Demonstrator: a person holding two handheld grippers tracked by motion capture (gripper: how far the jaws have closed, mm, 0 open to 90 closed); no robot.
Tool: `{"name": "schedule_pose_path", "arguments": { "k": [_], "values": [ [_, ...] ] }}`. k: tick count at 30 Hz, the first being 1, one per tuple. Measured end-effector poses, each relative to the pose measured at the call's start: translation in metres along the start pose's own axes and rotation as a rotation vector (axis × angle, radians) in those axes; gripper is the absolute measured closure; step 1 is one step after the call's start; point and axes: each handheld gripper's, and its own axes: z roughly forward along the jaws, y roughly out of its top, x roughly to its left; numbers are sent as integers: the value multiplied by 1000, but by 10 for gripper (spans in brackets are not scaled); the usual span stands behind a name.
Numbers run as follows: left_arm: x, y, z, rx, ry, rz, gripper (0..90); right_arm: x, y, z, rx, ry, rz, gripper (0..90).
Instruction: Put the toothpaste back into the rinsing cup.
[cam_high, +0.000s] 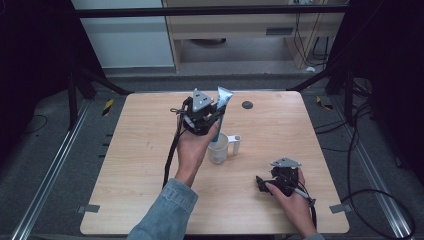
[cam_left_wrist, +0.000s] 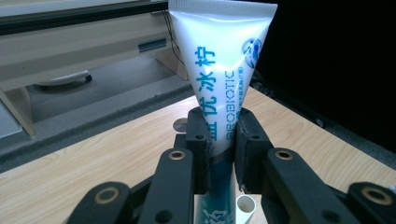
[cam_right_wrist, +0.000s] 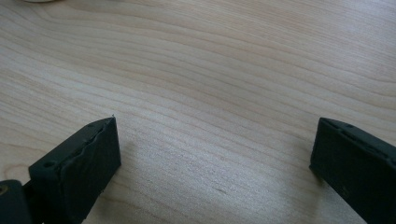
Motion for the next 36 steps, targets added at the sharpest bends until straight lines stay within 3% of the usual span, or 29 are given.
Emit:
{"name": "schedule_pose_path", "arguments": {
  "k": [22, 36],
  "values": [
    [1, -2, 11, -54, -27, 4, 775, 0, 0, 0, -1, 3, 2, 17],
    [5, -16, 19, -68, -9, 8, 776, 0, 0, 0, -1, 4, -1, 17]
  ]
}}
